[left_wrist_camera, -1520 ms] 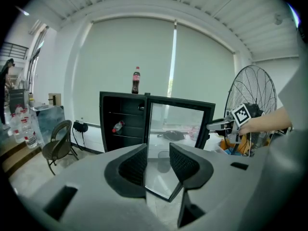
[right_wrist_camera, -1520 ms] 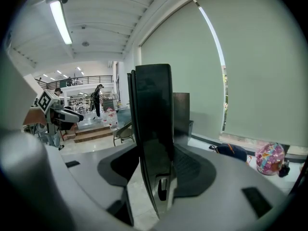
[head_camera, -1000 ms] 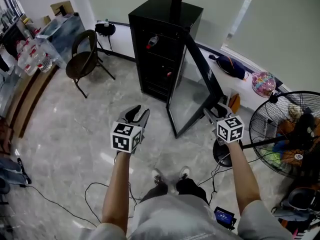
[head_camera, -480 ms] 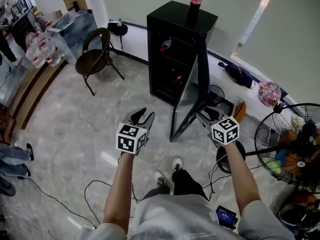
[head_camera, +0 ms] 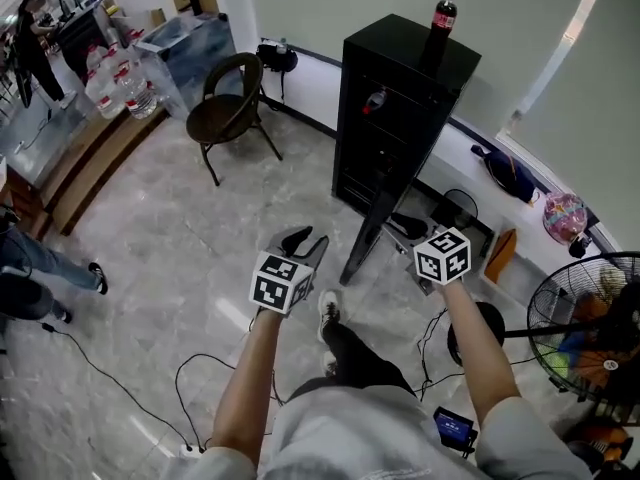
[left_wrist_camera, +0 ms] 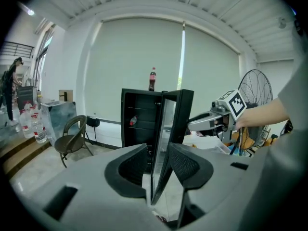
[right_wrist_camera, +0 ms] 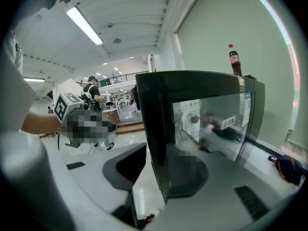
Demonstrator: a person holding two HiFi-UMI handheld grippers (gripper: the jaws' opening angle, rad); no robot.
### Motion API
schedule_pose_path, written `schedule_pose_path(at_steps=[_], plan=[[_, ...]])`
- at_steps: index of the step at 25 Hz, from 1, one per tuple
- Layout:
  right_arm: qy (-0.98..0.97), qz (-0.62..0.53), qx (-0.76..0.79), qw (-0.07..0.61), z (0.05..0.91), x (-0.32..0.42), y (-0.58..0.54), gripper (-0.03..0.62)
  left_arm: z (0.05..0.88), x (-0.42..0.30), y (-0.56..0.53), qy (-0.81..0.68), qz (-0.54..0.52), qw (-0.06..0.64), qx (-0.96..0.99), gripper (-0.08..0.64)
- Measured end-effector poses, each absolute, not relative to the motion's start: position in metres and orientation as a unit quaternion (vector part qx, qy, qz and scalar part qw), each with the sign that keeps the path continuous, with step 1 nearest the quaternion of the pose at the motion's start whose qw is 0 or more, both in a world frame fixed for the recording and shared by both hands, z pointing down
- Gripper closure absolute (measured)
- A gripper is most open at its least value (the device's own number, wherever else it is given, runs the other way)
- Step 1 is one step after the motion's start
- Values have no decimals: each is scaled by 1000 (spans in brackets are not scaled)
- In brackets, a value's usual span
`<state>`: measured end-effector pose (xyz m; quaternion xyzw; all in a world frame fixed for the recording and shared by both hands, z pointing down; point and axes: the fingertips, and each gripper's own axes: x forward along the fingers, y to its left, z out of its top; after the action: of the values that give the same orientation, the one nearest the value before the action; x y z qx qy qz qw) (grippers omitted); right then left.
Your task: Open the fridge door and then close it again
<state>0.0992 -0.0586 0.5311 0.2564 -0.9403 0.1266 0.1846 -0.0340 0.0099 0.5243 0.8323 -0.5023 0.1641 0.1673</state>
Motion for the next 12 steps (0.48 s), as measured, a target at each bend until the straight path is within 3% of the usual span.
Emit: schedule_pose_path(at_steps=[12], plan=[[-955,131,197,178,528,4,-110,472,536,-81,-43,-509,162,183,826,428]])
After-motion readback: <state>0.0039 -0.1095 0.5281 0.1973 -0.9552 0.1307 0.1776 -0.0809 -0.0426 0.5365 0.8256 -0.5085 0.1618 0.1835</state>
